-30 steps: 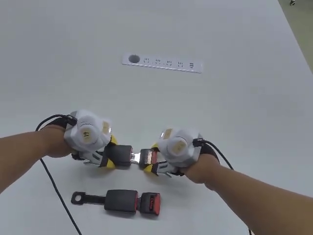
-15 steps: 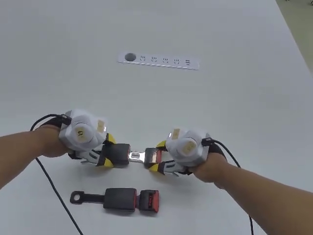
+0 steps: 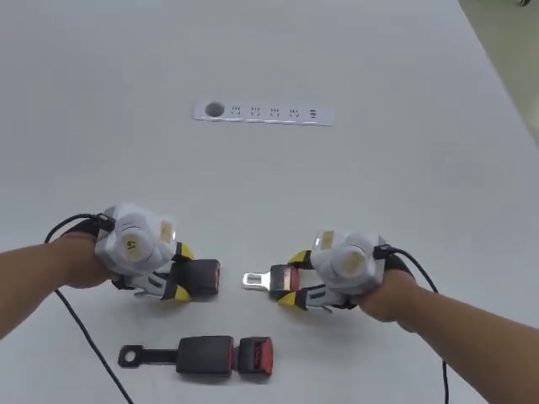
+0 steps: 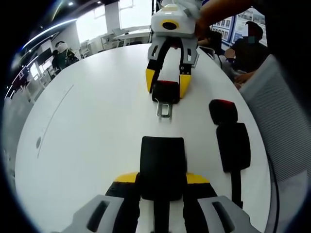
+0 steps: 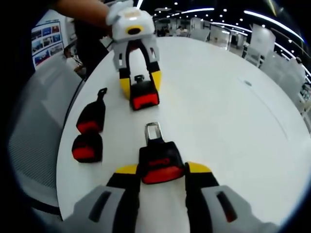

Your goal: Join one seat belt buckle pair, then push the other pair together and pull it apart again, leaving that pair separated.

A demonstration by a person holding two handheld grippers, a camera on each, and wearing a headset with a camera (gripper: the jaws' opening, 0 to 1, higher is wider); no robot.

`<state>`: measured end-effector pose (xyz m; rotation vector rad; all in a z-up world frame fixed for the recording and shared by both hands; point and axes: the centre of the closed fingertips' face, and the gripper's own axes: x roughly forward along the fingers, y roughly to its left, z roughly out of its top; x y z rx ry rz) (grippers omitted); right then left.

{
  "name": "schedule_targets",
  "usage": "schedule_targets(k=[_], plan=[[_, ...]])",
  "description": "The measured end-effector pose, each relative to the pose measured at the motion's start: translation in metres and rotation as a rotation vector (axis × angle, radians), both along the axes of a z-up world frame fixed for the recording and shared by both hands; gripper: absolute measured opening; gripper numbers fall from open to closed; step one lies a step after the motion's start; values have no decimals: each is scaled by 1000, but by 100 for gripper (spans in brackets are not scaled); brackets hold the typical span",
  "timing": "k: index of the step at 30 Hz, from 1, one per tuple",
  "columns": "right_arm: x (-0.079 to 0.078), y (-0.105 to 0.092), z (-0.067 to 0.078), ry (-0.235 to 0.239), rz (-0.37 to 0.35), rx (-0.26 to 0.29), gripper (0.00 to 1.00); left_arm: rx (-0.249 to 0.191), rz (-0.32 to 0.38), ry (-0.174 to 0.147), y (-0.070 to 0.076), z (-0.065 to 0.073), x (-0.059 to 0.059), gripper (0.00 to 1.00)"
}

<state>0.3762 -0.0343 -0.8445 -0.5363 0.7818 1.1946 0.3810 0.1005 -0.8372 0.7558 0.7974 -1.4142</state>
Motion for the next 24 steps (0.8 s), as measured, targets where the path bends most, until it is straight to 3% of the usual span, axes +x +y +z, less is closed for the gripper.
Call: schedule_targets(k=[7, 24], plan=[[-2, -19, 2, 0, -6, 7, 36, 6, -5, 1, 1, -1, 1, 35], [1, -62, -3, 33, -44, -34, 37, 2, 3, 5, 1, 0, 1, 35]])
